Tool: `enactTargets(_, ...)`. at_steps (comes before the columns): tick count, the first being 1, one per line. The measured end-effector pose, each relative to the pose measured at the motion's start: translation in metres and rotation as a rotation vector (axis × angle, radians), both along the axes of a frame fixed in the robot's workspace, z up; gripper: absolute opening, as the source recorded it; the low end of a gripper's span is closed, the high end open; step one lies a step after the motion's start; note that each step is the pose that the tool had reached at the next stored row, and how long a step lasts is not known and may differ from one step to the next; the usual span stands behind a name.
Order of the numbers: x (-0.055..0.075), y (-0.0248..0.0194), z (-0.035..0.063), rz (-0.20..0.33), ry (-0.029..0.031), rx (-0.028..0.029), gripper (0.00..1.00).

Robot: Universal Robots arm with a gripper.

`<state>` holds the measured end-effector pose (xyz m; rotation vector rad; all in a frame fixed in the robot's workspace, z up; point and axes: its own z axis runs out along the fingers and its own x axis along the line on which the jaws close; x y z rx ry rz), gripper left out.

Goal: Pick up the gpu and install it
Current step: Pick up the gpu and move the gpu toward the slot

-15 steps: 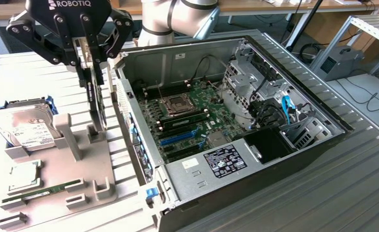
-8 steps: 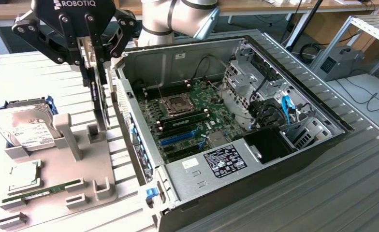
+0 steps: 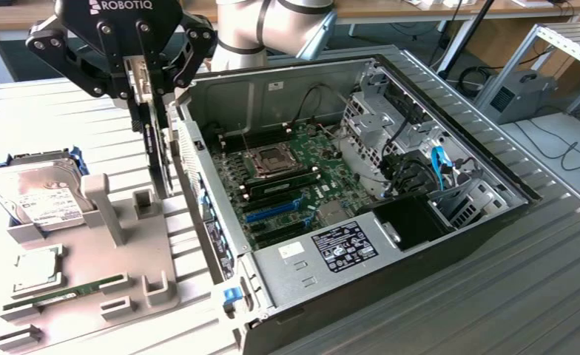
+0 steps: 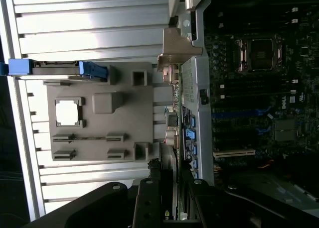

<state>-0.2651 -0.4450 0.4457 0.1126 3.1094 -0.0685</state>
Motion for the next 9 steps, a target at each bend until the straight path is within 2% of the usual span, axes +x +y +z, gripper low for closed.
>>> enactTargets(9,0.0072,0.0,0.0,0.0,0.0,-0.0001,0.26)
